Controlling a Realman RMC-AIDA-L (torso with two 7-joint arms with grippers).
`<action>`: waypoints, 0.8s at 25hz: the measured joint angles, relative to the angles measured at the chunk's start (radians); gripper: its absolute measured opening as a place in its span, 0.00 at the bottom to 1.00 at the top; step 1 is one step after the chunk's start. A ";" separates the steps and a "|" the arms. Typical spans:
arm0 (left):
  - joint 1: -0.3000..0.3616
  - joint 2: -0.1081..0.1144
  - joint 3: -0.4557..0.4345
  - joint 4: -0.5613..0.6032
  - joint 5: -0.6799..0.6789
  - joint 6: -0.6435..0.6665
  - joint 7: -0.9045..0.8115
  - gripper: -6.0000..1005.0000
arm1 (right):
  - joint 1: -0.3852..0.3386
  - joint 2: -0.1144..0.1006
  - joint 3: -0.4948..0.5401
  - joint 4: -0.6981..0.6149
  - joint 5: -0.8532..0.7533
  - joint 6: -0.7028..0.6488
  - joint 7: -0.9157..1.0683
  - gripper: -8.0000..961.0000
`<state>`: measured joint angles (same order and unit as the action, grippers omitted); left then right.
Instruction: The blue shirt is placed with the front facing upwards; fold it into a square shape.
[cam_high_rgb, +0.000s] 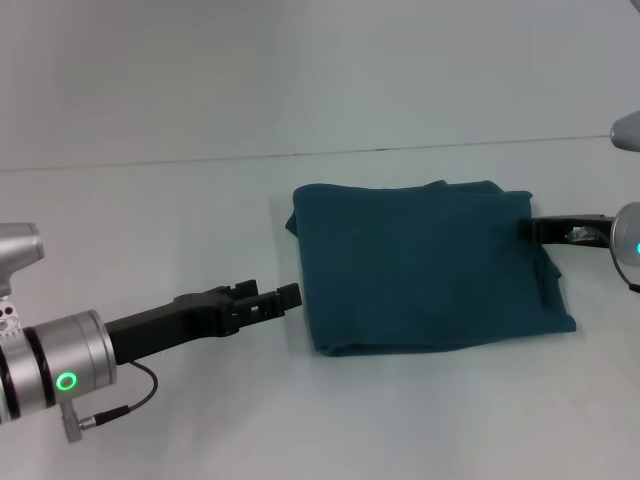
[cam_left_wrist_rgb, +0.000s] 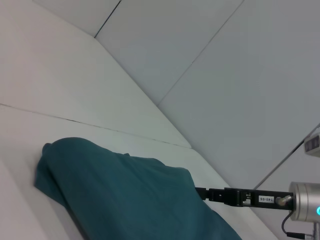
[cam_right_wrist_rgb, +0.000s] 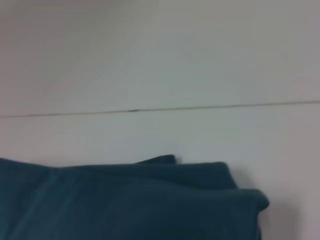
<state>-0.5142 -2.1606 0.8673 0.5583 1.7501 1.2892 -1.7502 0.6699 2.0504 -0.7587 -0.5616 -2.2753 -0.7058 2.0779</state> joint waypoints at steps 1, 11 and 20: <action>0.000 0.000 0.000 0.000 0.000 0.000 0.000 0.96 | -0.002 0.004 0.000 -0.008 -0.001 0.010 0.000 0.04; 0.001 0.000 0.001 -0.003 0.003 0.003 -0.001 0.96 | -0.029 0.021 0.005 -0.103 0.044 0.004 -0.014 0.05; -0.005 -0.002 0.007 -0.011 0.000 -0.003 -0.001 0.96 | 0.014 0.032 -0.021 -0.065 0.086 -0.054 -0.079 0.06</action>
<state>-0.5189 -2.1624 0.8743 0.5475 1.7502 1.2861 -1.7511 0.6836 2.0823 -0.7802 -0.6266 -2.1895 -0.7595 1.9986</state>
